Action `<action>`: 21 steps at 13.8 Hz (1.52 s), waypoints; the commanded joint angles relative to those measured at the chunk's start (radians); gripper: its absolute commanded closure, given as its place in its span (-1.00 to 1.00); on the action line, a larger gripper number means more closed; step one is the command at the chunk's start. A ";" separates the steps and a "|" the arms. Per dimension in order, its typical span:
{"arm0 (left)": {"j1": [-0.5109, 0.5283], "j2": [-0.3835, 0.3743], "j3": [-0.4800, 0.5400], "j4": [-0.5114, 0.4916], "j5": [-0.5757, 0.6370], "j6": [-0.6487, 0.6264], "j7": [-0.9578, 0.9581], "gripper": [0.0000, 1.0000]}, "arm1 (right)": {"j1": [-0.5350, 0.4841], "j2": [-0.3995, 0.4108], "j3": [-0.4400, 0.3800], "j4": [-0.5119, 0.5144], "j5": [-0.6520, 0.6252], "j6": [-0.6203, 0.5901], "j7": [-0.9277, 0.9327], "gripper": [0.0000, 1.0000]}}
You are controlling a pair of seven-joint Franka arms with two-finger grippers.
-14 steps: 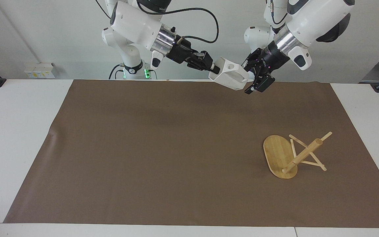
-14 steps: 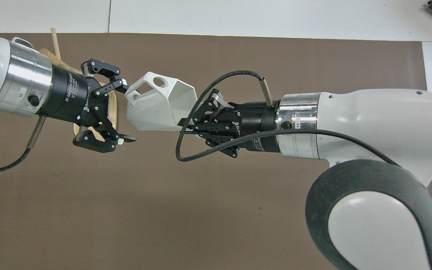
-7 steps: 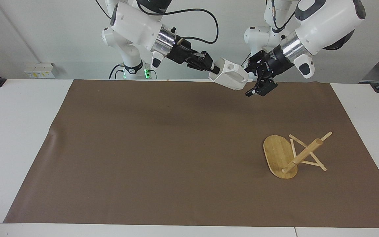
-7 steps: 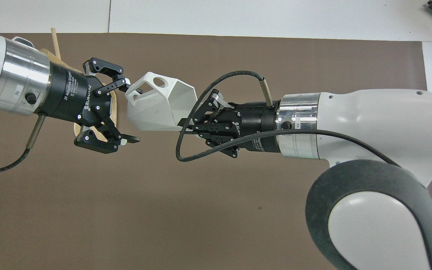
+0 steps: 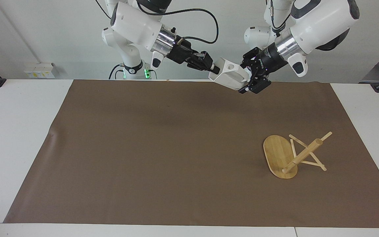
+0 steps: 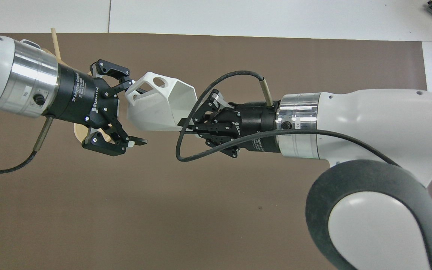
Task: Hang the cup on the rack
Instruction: 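Close the left gripper on the cup held by the right gripper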
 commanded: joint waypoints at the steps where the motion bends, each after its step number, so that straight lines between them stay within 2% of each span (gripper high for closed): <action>1: -0.004 0.021 -0.011 0.033 -0.015 0.026 -0.055 -1.00 | -0.007 -0.027 0.003 -0.027 0.029 -0.005 -0.033 1.00; 7: -0.009 0.020 -0.023 0.032 -0.009 0.060 -0.098 -1.00 | -0.007 -0.027 0.003 -0.027 0.029 -0.005 -0.033 1.00; 9: -0.009 0.020 -0.023 0.032 -0.009 0.061 -0.099 0.18 | -0.007 -0.027 0.003 -0.027 0.029 -0.005 -0.033 1.00; 10: -0.009 0.020 -0.023 0.032 -0.008 0.061 -0.099 0.67 | -0.007 -0.027 0.003 -0.027 0.029 -0.005 -0.033 1.00; 11: -0.009 0.020 -0.023 0.032 -0.006 0.063 -0.099 1.00 | -0.007 -0.027 0.003 -0.027 0.029 -0.005 -0.033 1.00; 18: -0.009 0.020 -0.025 0.032 0.005 0.078 -0.134 1.00 | -0.007 -0.027 0.003 -0.026 0.028 -0.005 -0.024 1.00; 19: -0.009 0.020 -0.025 0.032 0.028 0.086 -0.150 1.00 | -0.007 -0.027 0.003 -0.026 0.026 -0.005 -0.022 0.67; 20: -0.009 0.020 -0.026 0.032 0.035 0.089 -0.159 1.00 | -0.007 -0.027 0.003 -0.027 0.026 -0.003 -0.019 0.04; 21: -0.007 0.020 -0.026 0.032 0.037 0.090 -0.162 1.00 | -0.007 -0.027 0.003 -0.026 0.022 -0.003 -0.019 -0.28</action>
